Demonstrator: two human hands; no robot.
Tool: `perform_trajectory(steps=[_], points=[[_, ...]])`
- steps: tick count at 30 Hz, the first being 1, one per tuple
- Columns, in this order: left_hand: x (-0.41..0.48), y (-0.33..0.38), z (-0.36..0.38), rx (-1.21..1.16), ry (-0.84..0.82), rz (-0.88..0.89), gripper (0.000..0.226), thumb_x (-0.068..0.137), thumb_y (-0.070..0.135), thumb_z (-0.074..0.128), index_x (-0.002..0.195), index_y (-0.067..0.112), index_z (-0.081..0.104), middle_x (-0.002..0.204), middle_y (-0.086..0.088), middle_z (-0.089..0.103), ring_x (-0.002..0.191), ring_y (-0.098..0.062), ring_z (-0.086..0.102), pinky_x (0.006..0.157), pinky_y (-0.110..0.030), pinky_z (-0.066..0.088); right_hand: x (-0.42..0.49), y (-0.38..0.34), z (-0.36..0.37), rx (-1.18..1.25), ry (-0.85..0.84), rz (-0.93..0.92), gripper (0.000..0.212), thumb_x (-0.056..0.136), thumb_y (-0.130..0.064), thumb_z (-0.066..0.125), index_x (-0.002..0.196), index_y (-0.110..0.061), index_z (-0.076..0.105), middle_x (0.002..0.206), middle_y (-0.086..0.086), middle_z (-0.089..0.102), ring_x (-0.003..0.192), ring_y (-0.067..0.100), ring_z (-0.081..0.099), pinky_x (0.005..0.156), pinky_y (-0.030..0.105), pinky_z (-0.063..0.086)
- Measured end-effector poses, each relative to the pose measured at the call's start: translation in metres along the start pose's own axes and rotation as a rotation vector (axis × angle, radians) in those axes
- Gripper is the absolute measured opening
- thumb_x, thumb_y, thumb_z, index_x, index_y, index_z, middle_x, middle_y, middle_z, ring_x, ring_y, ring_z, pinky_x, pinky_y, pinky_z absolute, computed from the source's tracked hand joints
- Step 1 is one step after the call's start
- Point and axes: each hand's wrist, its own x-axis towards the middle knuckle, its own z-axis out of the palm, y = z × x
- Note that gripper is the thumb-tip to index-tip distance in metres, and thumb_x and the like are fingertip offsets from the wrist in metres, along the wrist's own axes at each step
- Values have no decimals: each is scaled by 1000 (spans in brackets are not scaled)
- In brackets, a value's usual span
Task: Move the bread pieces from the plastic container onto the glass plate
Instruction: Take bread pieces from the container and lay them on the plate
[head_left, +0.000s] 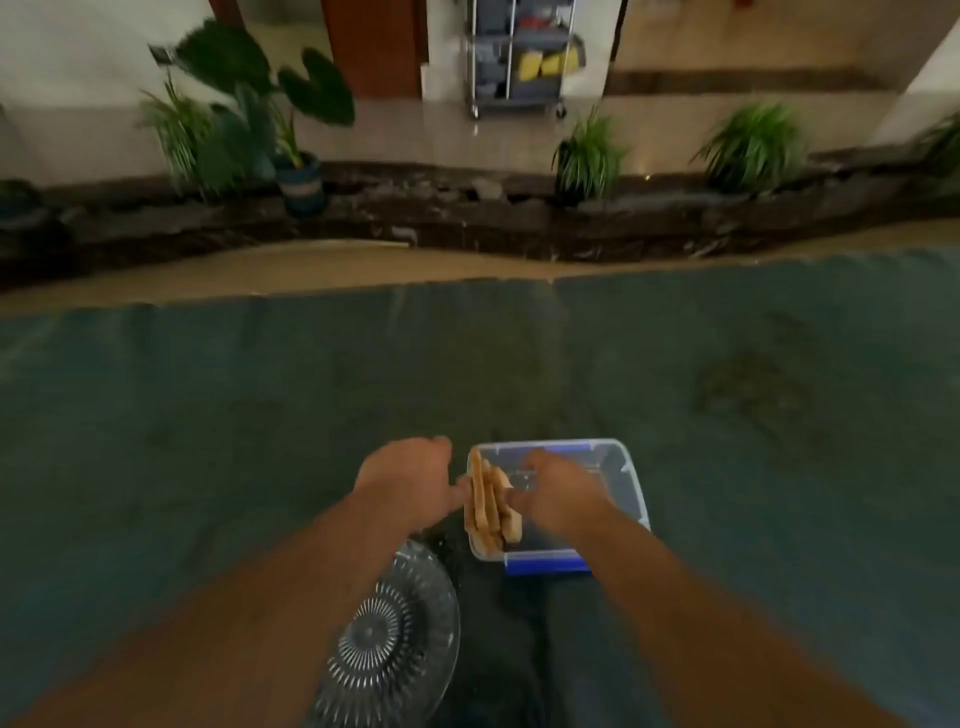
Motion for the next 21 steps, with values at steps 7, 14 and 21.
perform_trajectory(steps=[7, 14, 21], points=[[31, -3, 64, -243, 13, -212, 62, 87, 69, 59, 132, 28, 54, 106, 3, 66, 94, -21, 64, 66, -36, 49, 54, 24, 49, 195, -104, 117, 63, 97, -60, 69, 146, -25, 52, 139, 5, 69, 112, 24, 65, 97, 43, 52], [46, 5, 84, -389, 46, -221, 39, 88, 62, 61, 112, 32, 55, 86, 12, 62, 77, -9, 60, 61, -34, 47, 77, 32, 66, 278, -209, 157, 91, 83, -71, 78, 154, -27, 42, 145, 8, 63, 122, 32, 66, 104, 55, 58], [56, 14, 91, -383, 125, -183, 44, 88, 48, 71, 121, 32, 49, 109, 4, 51, 73, -10, 53, 52, -27, 36, 88, 34, 73, 333, -186, 106, 61, 90, -60, 75, 139, -30, 54, 116, -1, 72, 94, 19, 69, 79, 38, 58]])
